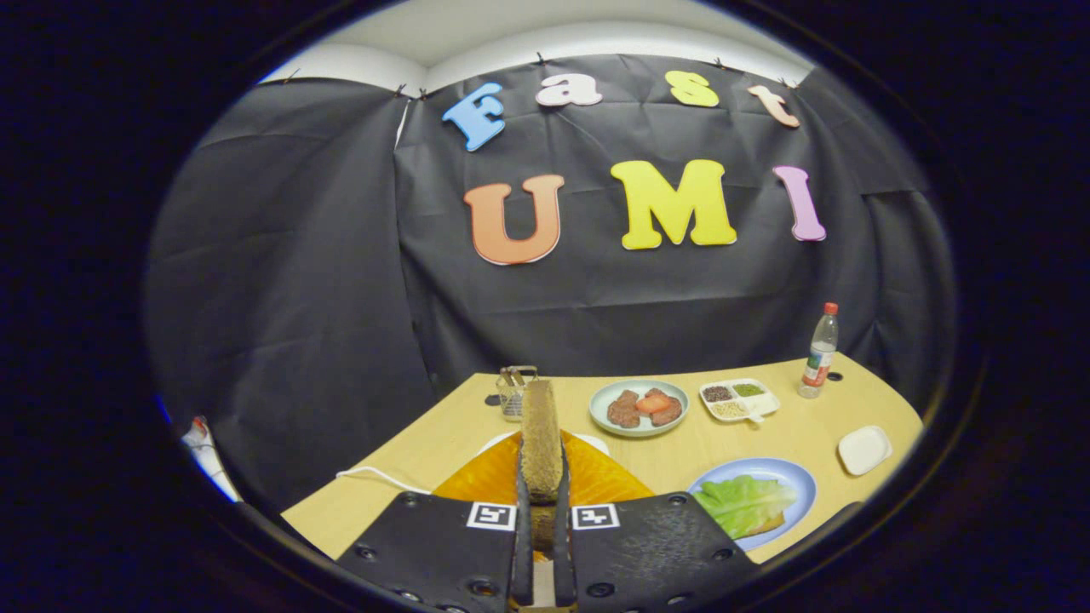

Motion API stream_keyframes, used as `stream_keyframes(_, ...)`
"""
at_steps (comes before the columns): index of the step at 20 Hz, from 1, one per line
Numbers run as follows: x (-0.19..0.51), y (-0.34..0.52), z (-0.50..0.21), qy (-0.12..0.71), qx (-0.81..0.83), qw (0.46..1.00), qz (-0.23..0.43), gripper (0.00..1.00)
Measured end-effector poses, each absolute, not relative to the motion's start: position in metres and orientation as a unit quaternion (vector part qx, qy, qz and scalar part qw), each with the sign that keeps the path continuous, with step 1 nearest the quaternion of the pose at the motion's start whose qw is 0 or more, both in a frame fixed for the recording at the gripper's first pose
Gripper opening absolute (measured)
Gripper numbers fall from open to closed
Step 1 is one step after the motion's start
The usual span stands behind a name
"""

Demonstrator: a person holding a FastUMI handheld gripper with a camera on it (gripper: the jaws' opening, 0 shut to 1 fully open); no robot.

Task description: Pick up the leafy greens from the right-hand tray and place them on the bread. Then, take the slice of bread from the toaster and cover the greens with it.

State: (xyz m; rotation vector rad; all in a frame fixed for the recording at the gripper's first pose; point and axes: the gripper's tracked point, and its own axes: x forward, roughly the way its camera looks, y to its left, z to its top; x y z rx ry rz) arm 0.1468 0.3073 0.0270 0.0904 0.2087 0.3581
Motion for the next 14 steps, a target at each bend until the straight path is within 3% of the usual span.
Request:
stream_keyframes(7,0.136,0.262,0.076,0.052,0.095,0.979,0.173,0.09)
stream_keyframes(14,0.178,0.159,0.024,0.081,0.090,0.989,0.083,0.09)
